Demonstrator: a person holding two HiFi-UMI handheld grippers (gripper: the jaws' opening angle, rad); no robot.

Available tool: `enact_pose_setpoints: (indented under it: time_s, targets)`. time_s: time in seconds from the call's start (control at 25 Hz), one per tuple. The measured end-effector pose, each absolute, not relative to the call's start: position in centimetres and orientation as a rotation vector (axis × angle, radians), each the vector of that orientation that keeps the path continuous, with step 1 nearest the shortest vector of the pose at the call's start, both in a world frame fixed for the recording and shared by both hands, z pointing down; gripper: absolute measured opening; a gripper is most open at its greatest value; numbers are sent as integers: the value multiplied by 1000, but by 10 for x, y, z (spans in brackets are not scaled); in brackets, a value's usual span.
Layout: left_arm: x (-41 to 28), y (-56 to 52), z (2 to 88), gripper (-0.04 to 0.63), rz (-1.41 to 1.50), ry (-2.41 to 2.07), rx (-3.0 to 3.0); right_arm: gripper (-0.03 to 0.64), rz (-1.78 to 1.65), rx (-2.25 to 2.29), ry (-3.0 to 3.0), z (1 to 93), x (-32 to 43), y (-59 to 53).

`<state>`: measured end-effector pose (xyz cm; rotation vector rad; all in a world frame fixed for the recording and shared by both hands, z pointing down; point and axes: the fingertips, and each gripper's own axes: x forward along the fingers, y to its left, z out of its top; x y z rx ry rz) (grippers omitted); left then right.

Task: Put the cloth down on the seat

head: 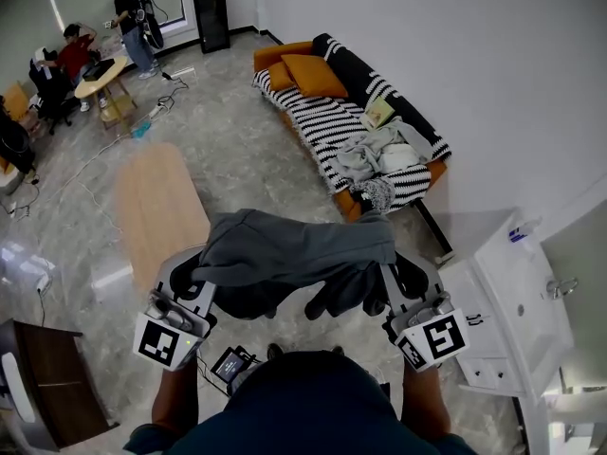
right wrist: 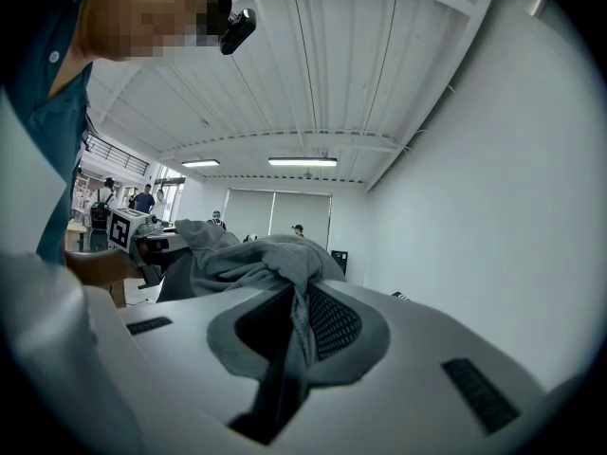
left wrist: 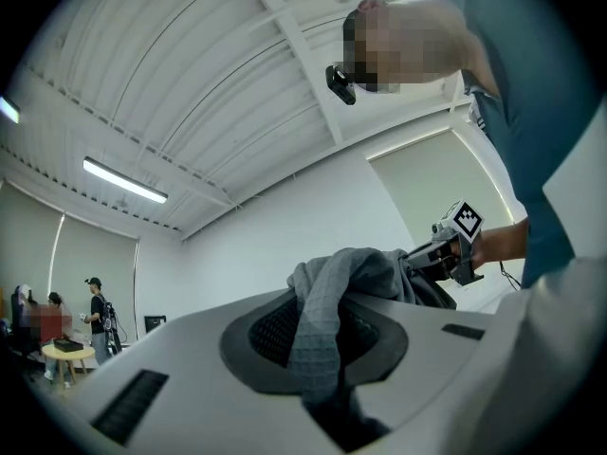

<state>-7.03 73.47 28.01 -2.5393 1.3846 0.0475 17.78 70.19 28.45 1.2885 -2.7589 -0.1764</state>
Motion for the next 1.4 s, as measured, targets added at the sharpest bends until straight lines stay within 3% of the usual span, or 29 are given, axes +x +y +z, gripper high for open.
enact_pose_setpoints:
  time_s: [0.68,1.0,1.4]
  targets:
    - [-97,728,293,54,122,1360,-2597,41,-185,1260,-2713,288,142,699]
    - [-76,707,294,54,93,1429,-2568,41,-176,1159,-2776,292,153,663]
    - [-2,644,286,54,12,1479,-2519,41,-136,1075,-2854,295,218,585]
